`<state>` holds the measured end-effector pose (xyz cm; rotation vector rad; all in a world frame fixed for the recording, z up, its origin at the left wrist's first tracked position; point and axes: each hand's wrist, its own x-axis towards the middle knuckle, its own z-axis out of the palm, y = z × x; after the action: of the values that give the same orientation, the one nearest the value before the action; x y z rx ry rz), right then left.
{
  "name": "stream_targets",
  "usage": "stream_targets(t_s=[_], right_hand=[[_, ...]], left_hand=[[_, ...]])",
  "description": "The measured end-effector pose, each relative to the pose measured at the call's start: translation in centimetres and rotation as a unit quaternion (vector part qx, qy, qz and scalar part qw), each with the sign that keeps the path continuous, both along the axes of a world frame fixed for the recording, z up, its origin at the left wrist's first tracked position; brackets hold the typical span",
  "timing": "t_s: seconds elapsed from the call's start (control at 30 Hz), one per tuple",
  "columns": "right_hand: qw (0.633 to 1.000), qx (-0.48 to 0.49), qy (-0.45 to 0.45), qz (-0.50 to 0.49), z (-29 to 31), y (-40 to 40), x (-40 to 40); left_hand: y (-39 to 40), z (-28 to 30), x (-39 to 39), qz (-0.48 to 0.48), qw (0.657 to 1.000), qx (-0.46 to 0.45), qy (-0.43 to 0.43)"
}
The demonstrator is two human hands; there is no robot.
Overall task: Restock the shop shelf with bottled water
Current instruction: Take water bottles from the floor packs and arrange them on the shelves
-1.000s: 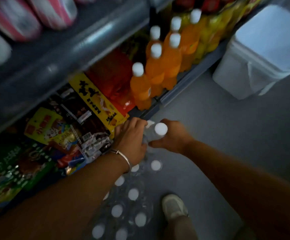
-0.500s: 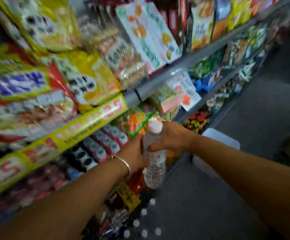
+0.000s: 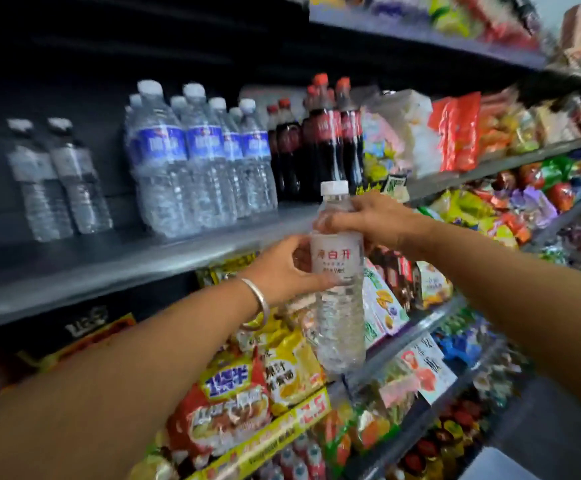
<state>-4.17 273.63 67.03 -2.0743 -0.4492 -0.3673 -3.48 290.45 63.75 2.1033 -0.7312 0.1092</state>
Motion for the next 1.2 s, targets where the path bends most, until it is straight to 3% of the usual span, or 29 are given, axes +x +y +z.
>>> stream_targets(t_s=[0.23,0.5,0.8,1.2], right_hand=[[0.993,0.047,-0.085,0.072,9.6,4.4,2.6],[0.973,0.070,-0.125,0.182,16.1,13.1,5.5],[0.958,0.067,-0.120,0.250,17.8,25.4,7.7],[0.969,0.027,-0.110,0.220,17.2,40.3,11.9]], left_hand=[[4.3,9.1,-0.3,0.063,0.995,-0.054,-0.055],[12.0,14.6,-1.2,0.174,0.975,-0.108,-0.088],[22.3,15.5,-2.6,0.323,0.935,-0.102,-0.105],[37.5,13.1,0.7,0.388,0.920,0.022,-0.038]])
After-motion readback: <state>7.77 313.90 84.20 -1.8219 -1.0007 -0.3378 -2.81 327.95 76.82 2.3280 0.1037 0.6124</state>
